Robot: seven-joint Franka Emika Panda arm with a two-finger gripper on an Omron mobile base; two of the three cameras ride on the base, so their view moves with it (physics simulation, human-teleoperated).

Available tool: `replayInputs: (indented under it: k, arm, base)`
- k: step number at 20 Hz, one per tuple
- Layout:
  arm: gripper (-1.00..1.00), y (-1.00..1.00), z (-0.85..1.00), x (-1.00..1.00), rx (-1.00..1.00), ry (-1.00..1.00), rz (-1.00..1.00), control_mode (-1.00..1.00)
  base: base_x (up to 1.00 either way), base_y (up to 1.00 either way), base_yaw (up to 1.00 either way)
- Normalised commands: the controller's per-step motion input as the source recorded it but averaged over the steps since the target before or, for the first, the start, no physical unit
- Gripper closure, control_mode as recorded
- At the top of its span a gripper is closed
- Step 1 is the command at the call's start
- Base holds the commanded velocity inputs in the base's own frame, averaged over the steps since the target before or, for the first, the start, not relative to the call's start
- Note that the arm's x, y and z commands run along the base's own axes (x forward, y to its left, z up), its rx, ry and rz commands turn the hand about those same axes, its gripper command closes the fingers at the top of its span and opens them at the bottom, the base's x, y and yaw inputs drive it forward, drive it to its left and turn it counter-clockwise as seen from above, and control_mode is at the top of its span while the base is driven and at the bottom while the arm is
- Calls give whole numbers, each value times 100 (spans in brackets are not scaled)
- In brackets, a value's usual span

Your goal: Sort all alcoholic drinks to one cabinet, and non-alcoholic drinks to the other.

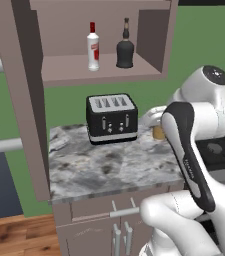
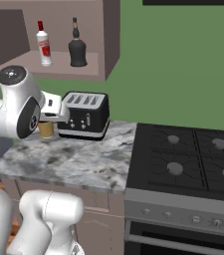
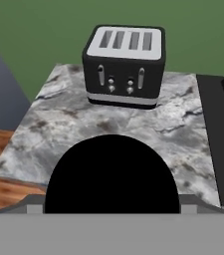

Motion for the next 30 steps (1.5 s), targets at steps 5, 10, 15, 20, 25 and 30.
replayInputs:
  k: [5, 10, 15, 20, 25, 30]
  arm:
    - [100, -18, 19, -25, 0, 0, -2, -100]
    - [100, -16, 16, -27, 0, -2, -3, -100]
    - [100, -13, 12, -26, 0, -1, -4, -100]
    - [100, -3, 7, -27, 0, -2, -3, -100]
    - [100, 0, 5, -19, 0, -1, -2, -100]
    - [100, 0, 0, -8, 0, 0, 0, -100]
  base:
    - [0, 0, 0]
    - [0, 0, 0]
    - [0, 0, 0]
    - [0, 0, 0]
    - [0, 0, 0]
    - [0, 0, 0]
